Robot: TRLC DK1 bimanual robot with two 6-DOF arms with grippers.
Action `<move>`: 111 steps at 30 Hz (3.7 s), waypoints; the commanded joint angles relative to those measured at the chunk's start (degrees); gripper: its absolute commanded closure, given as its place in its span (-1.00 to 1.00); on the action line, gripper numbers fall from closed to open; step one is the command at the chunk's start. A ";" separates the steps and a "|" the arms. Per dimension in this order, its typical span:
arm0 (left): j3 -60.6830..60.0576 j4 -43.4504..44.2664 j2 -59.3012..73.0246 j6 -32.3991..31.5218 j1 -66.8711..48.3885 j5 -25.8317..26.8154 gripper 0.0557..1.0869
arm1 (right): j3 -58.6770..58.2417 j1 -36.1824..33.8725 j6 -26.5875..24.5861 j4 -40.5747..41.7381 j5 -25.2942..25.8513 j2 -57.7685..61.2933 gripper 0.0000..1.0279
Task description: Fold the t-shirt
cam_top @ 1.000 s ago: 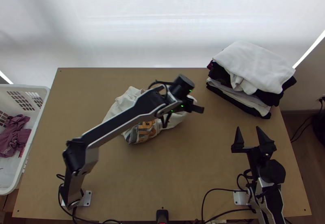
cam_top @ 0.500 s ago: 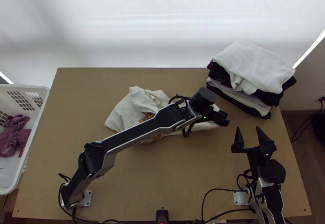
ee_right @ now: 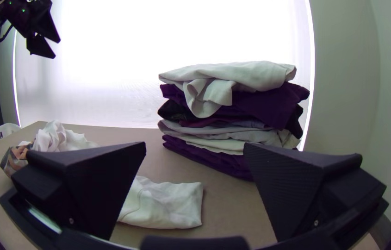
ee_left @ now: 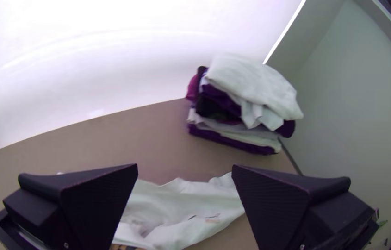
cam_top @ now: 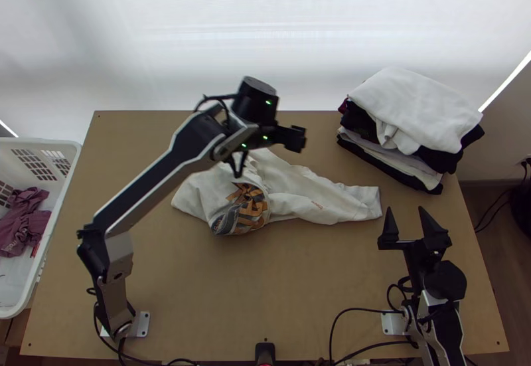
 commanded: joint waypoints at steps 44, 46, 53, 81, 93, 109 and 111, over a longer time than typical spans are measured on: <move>-10.39 -1.84 1.37 -1.03 13.04 -7.05 0.92 | -1.17 -0.19 0.94 0.65 -0.09 -0.27 -0.93; -10.22 -1.84 -1.01 -1.12 12.68 -7.05 0.92 | -1.08 -0.19 0.94 0.65 -0.09 -0.27 -0.93; -10.57 -8.08 -8.39 -1.29 7.94 -6.87 0.92 | -1.08 -0.19 0.94 0.65 -0.09 -0.27 -0.93; -38.34 0.62 -20.87 1.78 -16.06 6.49 0.92 | -1.08 -0.19 0.94 0.65 -0.09 -0.27 -0.93; -22.34 3.26 -8.65 -2.43 -12.63 7.19 0.93 | -1.08 -0.19 0.94 0.65 -0.09 -0.27 -0.93; -10.92 0.09 1.98 -3.23 -15.53 7.02 0.93 | -1.08 -0.19 0.94 0.65 -0.09 -0.27 -0.93; -14.79 -1.14 -1.01 -1.29 -15.70 7.37 0.93 | -1.08 -0.19 0.94 0.65 -0.09 -0.27 -0.93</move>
